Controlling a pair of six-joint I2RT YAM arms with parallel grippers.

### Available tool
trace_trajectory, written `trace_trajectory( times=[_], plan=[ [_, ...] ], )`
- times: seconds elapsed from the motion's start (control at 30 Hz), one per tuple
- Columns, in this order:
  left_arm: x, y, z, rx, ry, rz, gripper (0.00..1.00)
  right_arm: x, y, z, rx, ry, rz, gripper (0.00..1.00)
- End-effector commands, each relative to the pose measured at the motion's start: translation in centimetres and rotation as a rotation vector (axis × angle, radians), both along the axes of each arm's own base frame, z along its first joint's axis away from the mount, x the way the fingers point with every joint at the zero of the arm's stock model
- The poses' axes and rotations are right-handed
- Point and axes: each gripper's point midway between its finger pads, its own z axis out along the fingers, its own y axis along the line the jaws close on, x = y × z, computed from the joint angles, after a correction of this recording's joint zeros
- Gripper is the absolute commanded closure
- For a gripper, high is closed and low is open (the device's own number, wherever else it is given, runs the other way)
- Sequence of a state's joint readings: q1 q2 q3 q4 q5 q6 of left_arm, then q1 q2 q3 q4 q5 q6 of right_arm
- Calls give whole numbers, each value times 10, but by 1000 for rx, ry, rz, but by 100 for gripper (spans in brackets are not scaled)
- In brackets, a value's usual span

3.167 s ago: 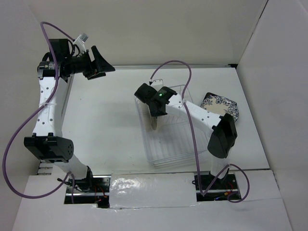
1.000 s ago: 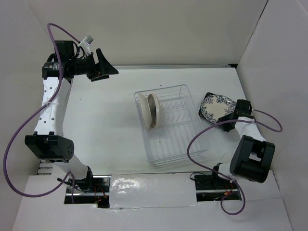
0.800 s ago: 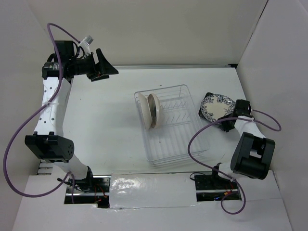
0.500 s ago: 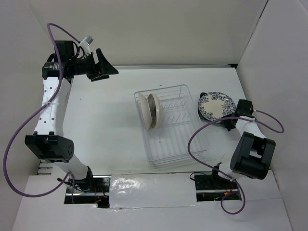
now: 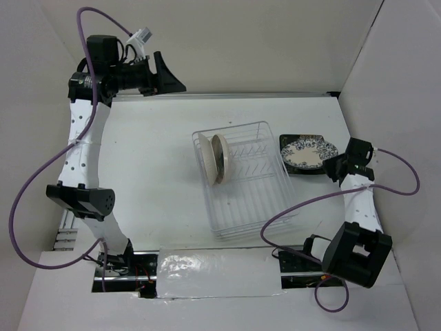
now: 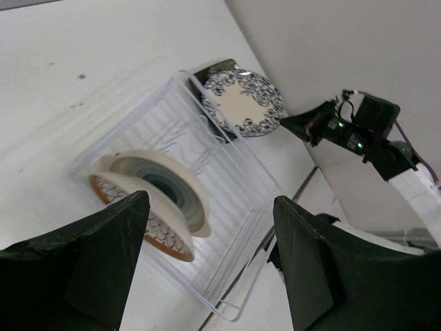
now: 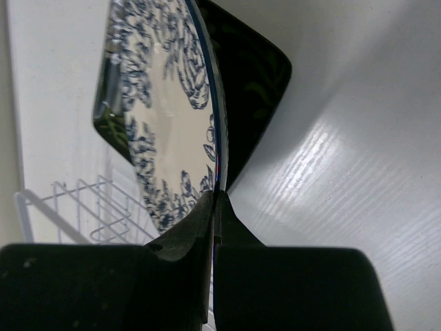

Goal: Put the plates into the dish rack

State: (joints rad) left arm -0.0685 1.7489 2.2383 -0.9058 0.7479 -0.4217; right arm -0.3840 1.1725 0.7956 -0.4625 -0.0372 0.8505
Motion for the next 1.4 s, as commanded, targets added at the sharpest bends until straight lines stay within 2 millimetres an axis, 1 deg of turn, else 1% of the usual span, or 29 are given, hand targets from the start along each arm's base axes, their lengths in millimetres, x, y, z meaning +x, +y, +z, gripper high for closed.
trace_trajectory(
  times=[0.0, 0.03, 0.1, 0.13, 0.23, 0.3, 0.37, 0.47, 0.57, 0.6, 0.63, 0.67, 0.73, 0.77, 0.9, 0.97, 1.03, 1.07, 1.1, 1.13, 1.23, 1.27, 1.3, 1.33, 1.37],
  plan=[
    [-14, -43, 10, -18, -37, -160, 16, 7, 0, 45, -48, -104, 23, 100],
    [-22, -59, 7, -29, -24, -209, 16, 5, 1, 48, -47, -113, 24, 100],
    [-24, -74, 2, -32, -18, -250, 16, 4, 1, 55, -53, -135, 20, 100],
    [-31, -87, -1, -33, -13, -290, 16, 3, 1, 57, -58, -140, 18, 100],
    [-34, -98, -10, -36, 15, -324, 16, 1, 0, 57, -64, -129, 17, 100],
    [-35, -99, -14, -41, 27, -336, 16, 1, -1, 52, -65, -117, 13, 100],
    [-37, -99, -16, -41, 30, -339, 15, -1, -2, 42, -56, -101, 4, 100],
    [-37, -99, -18, -39, 34, -339, 15, -7, 1, 15, -20, -52, -10, 100],
    [-37, -98, -22, -35, 43, -338, 15, -11, 1, 0, 9, -28, -41, 100],
    [-38, -99, -22, -35, 42, -341, 15, -18, 0, -10, 11, -1, -66, 100],
    [-38, -98, -24, -34, 48, -339, 15, -20, 0, -13, 21, -1, -84, 100],
    [-38, -99, -24, -34, 47, -341, 15, -27, -2, -23, 18, 23, -109, 100],
    [-36, -99, -29, -33, 53, -339, 15, -32, -2, -30, 23, 30, -129, 100],
    [-37, -99, -29, -36, 57, -342, 15, -37, 0, -38, 29, 48, -133, 100],
    [-34, -100, -34, -32, 66, -347, 15, -40, 3, -54, 43, 77, -116, 100],
    [-32, -100, -35, -30, 68, -345, 15, -39, 4, -57, 51, 84, -102, 100],
    [-33, -100, -34, -25, 64, -343, 15, -38, 4, -61, 51, 97, -97, 87],
    [-33, -98, -34, -22, 62, -338, 15, -34, 7, -58, 66, 79, -81, 81],
    [-33, -98, -34, -16, 58, -333, 15, -33, 8, -58, 70, 78, -76, 67],
    [-33, -97, -35, -13, 56, -330, 15, -31, 9, -56, 76, 69, -70, 61],
    [-34, -96, -36, -5, 56, -322, 15, -25, 9, -53, 79, 56, -56, 50],
    [-33, -96, -36, -5, 56, -320, 15, -25, 10, -54, 83, 63, -51, 48],
    [-33, -95, -37, -4, 58, -319, 15, -23, 9, -53, 80, 61, -49, 39],
    [-34, -95, -36, -4, 55, -319, 15, -22, 9, -53, 82, 58, -45, 38],
    [-34, -96, -37, -6, 57, -321, 15, -20, 10, -53, 87, 53, -37, 34]
  ],
)
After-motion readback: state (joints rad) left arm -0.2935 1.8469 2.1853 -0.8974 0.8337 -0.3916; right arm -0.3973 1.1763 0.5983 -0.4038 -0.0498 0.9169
